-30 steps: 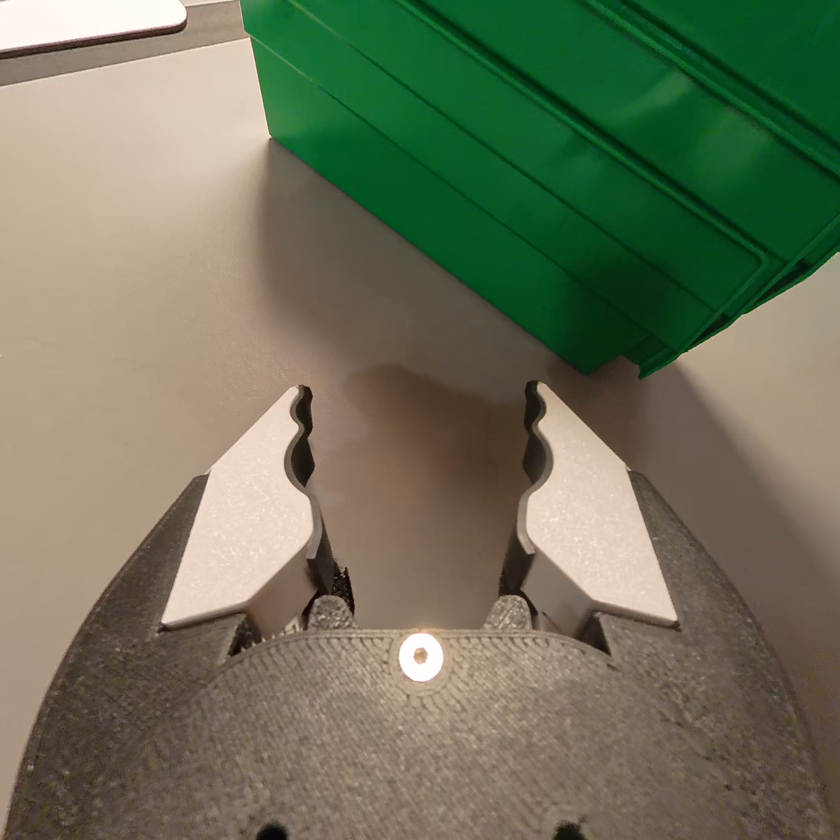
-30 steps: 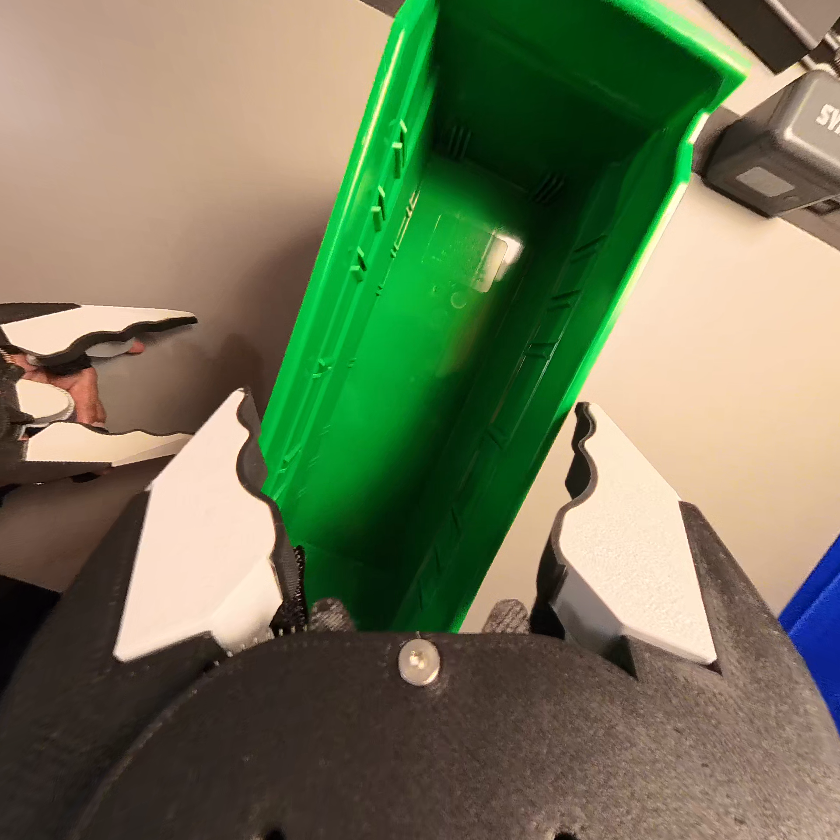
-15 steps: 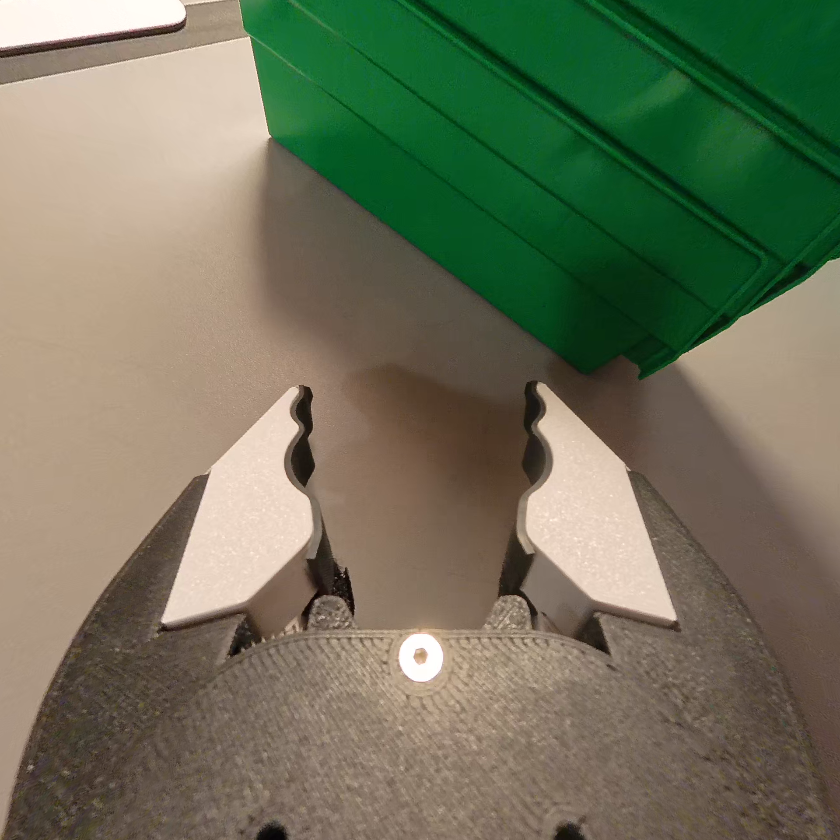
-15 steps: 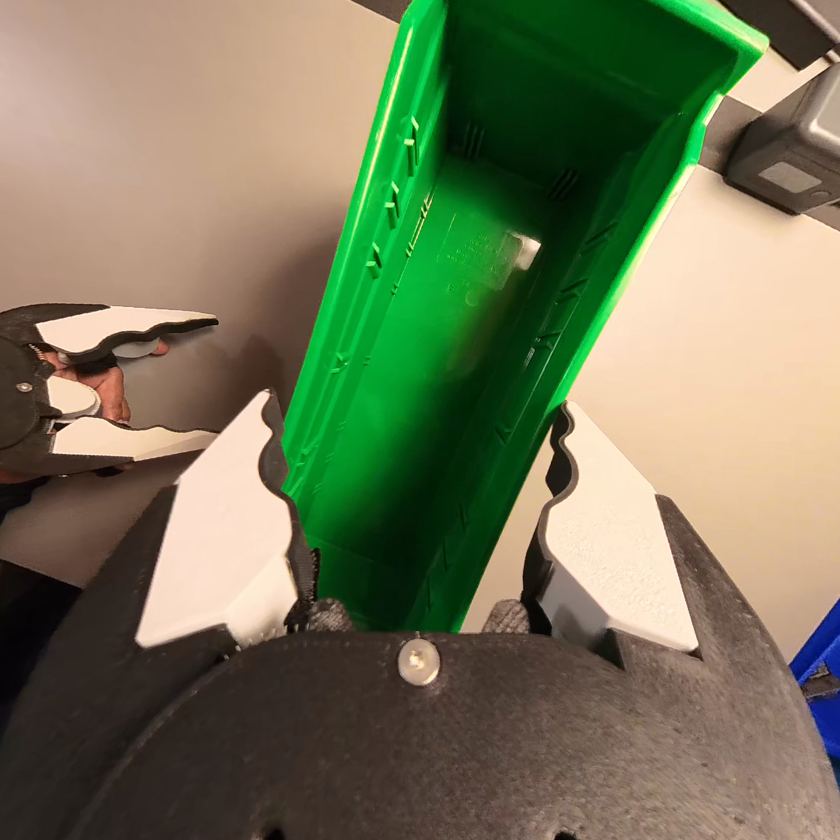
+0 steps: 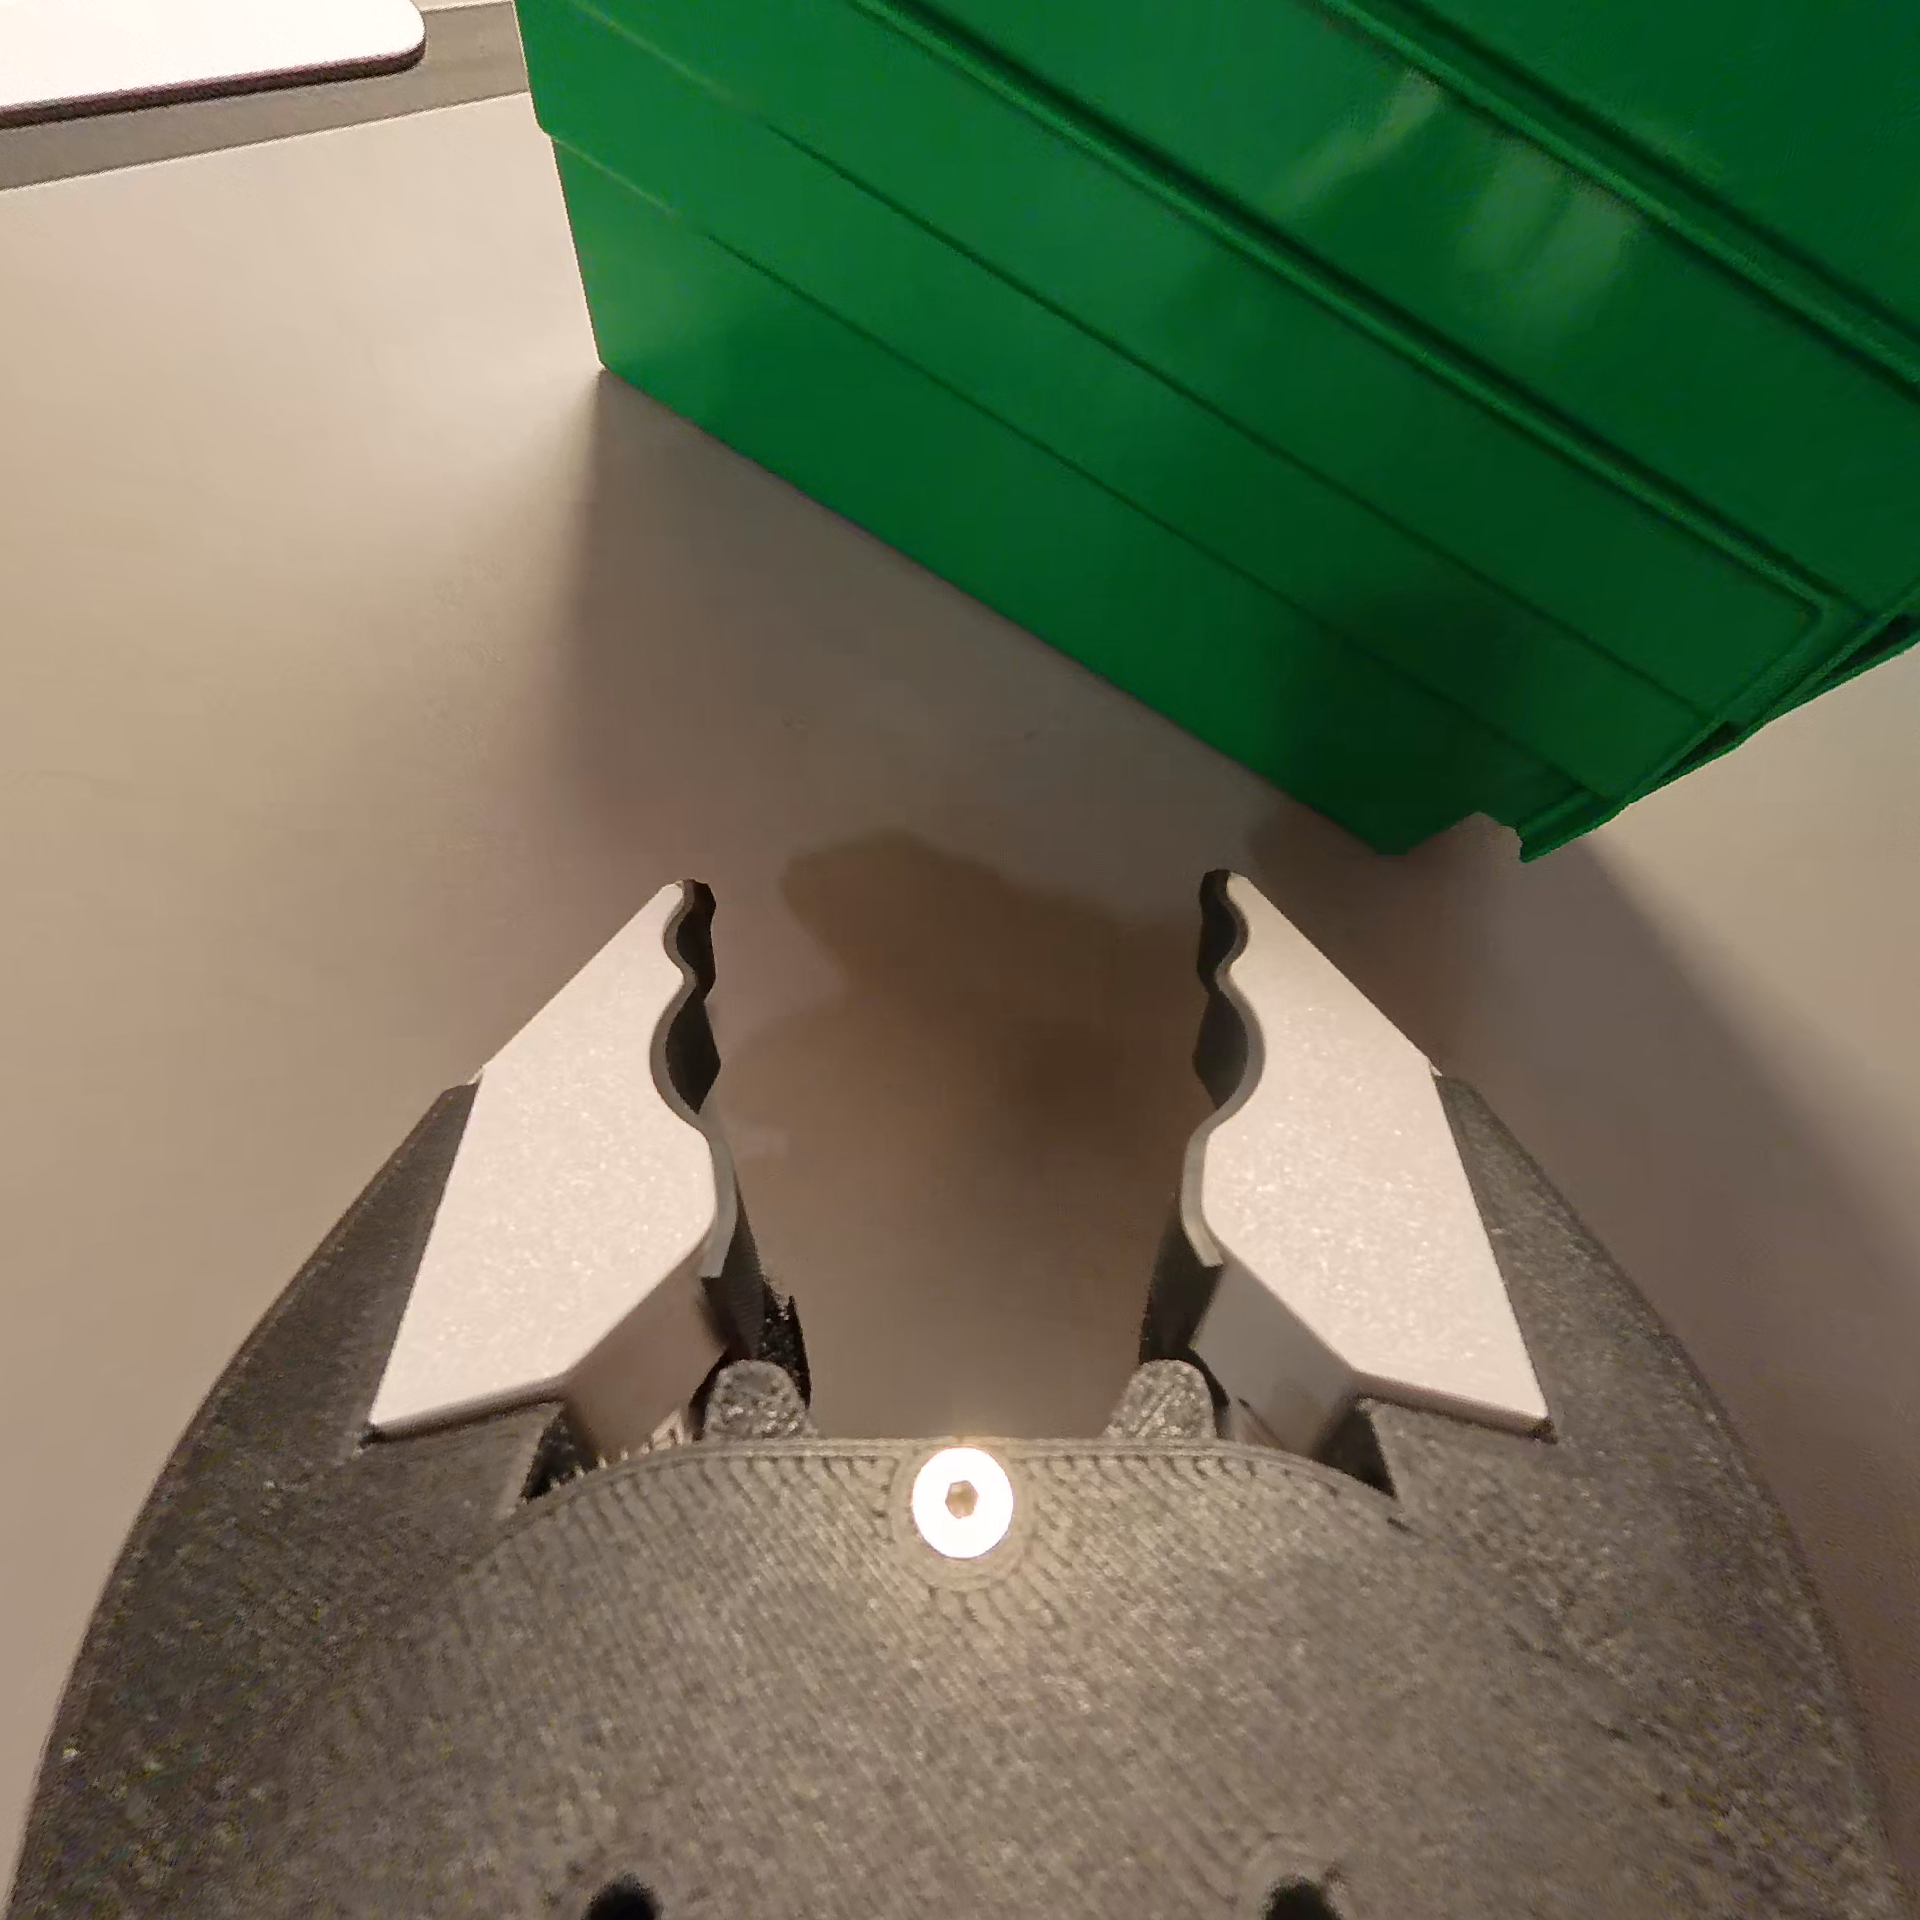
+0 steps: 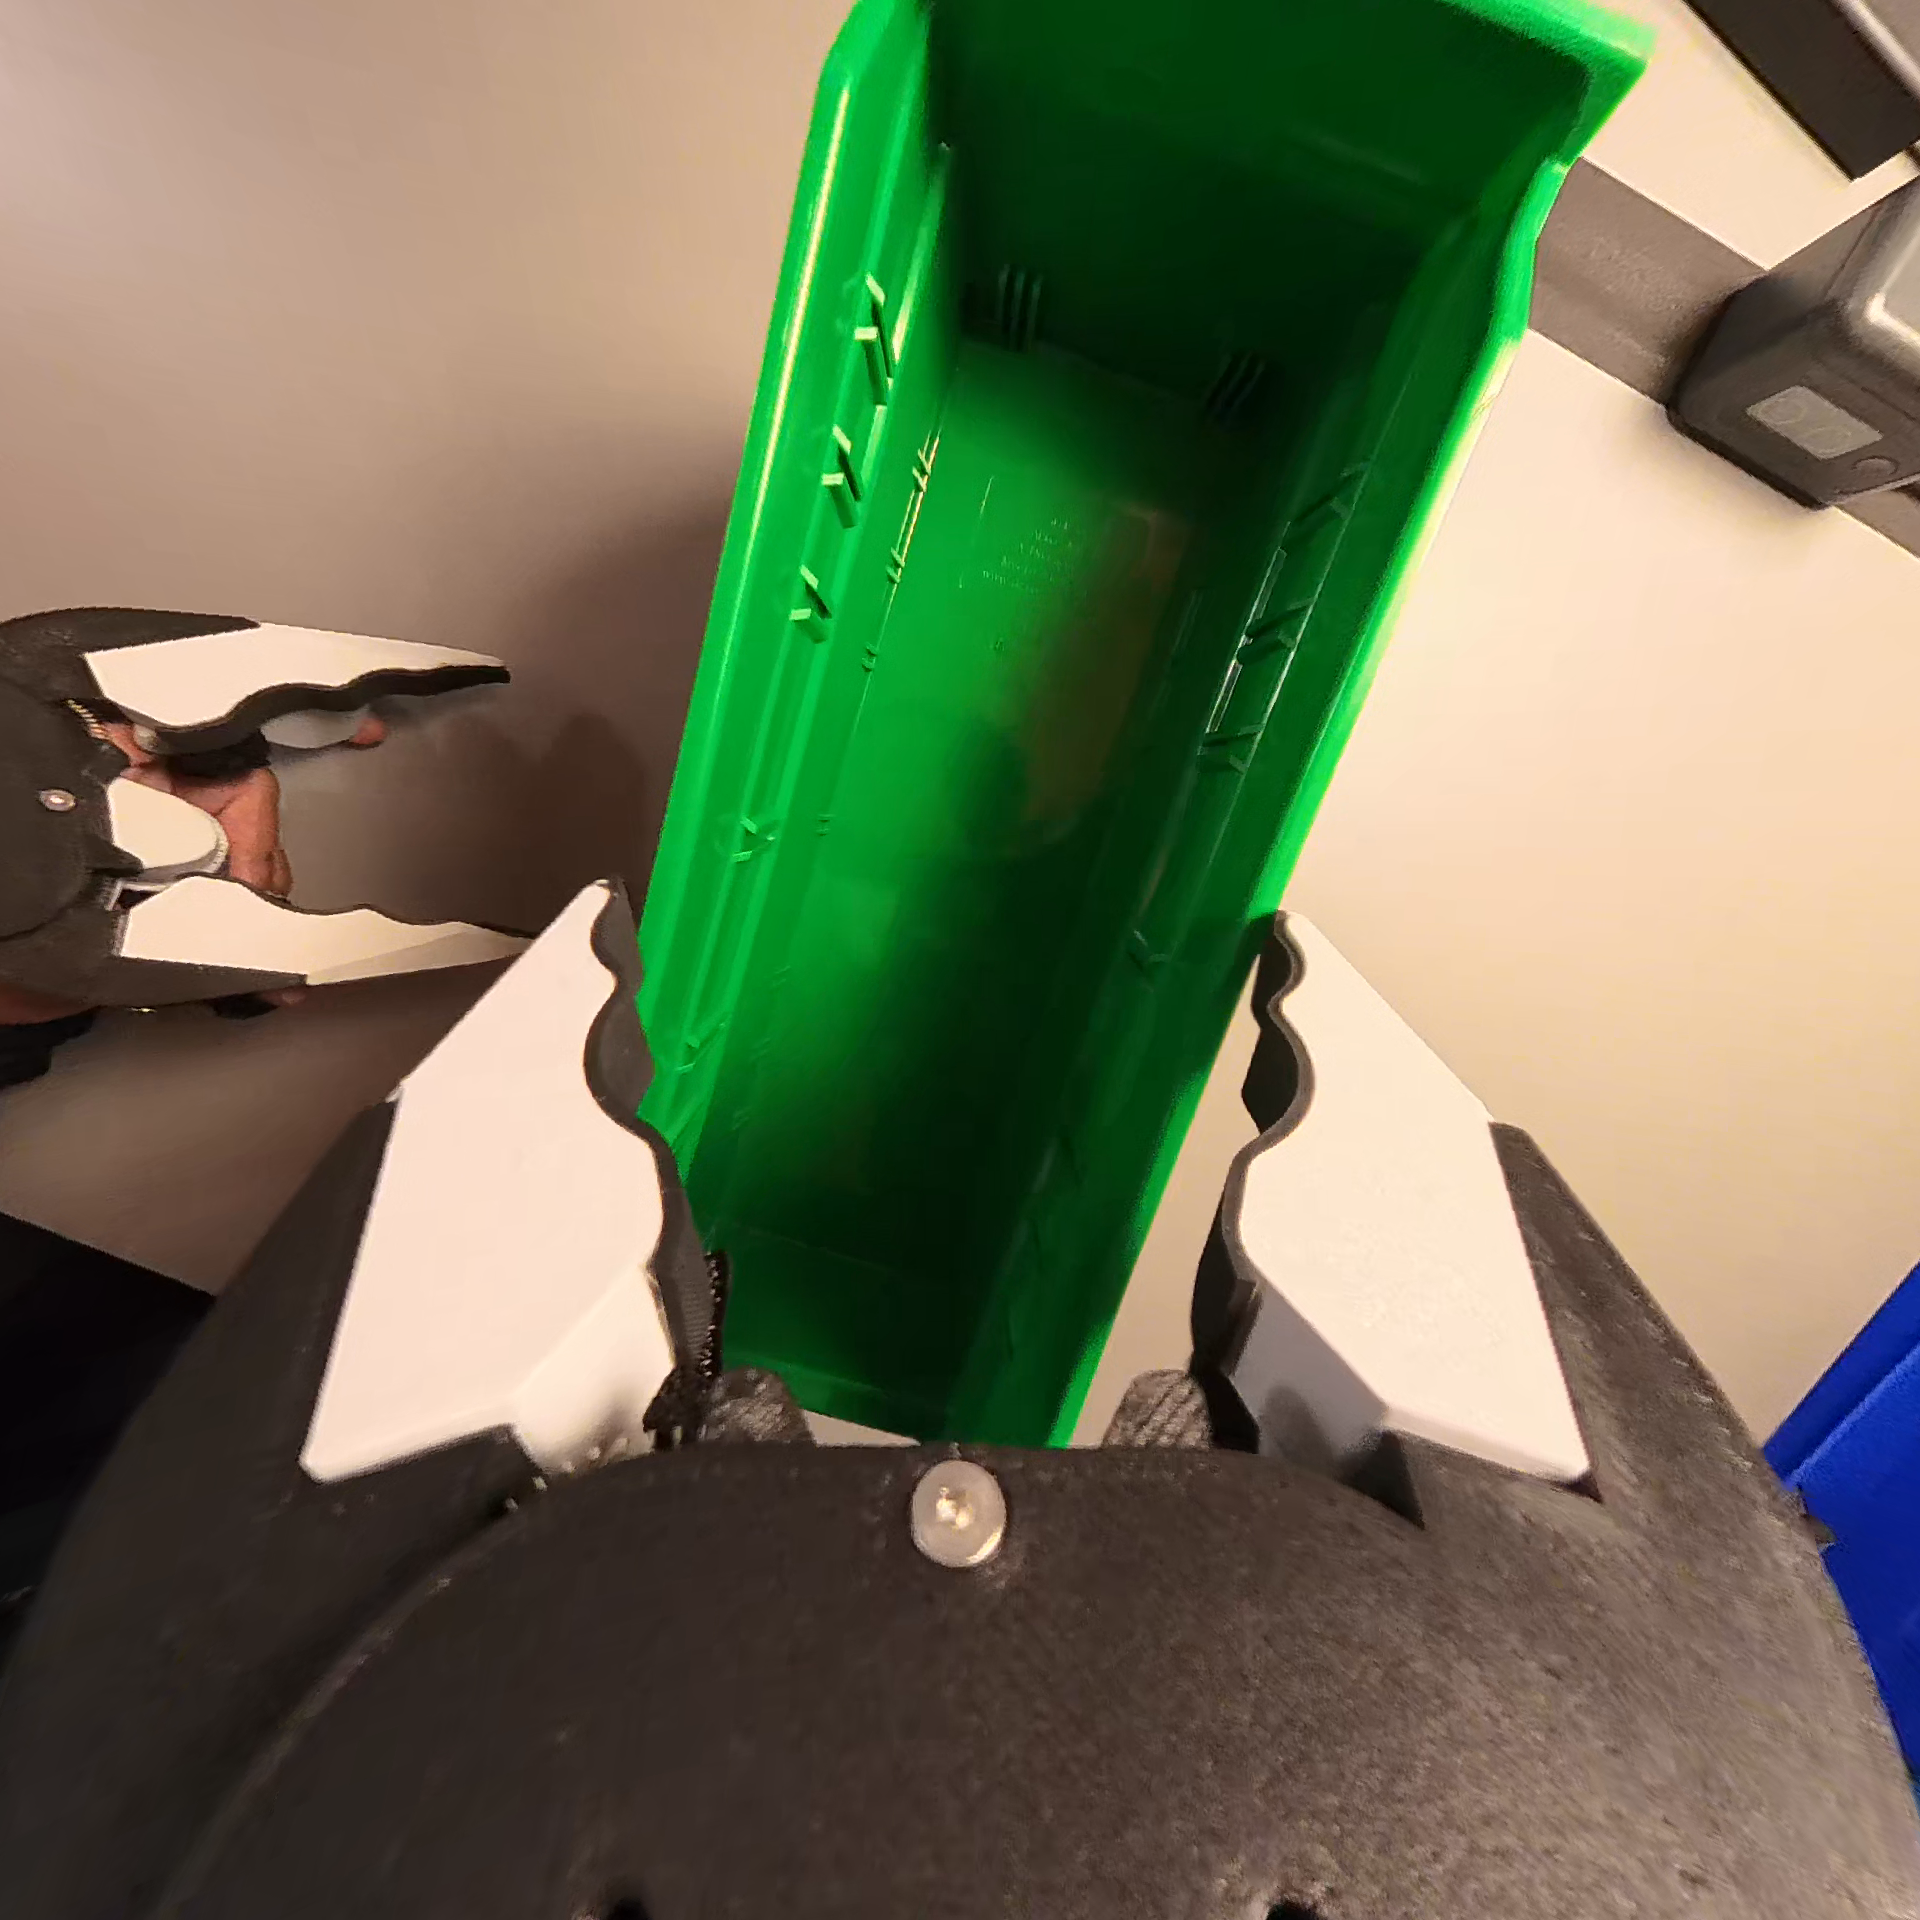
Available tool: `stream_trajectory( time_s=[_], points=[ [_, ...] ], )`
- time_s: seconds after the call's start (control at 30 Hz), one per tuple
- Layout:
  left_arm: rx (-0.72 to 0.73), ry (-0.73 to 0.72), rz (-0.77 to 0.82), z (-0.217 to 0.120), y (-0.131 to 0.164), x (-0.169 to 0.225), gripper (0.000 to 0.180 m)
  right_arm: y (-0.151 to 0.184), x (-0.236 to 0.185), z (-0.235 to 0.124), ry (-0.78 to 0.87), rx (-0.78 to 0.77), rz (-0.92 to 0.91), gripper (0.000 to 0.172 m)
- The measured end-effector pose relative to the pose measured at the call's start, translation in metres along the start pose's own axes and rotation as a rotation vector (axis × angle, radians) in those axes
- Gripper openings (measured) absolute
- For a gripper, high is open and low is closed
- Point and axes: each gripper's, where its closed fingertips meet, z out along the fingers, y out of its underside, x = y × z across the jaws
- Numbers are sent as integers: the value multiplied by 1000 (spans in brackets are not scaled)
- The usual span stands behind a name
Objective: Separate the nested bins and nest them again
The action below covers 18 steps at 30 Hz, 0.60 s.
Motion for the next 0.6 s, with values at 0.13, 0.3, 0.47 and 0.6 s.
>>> stream_trajectory(
  time_s=[0.13,0.3,0.47,0.6],
  points=[
    [-1,-1,4,0,0,0,93,0,1,0,31,7,-28,127],
    [-4,-2,13,0,1,1,93,14,-2,13,31,-48,-46,138],
    [-5,-2,14,0,1,1,93,12,-2,13,27,-39,-35,128],
    [-4,-1,13,0,1,1,93,12,-3,10,28,-50,-41,117]
  ],
)
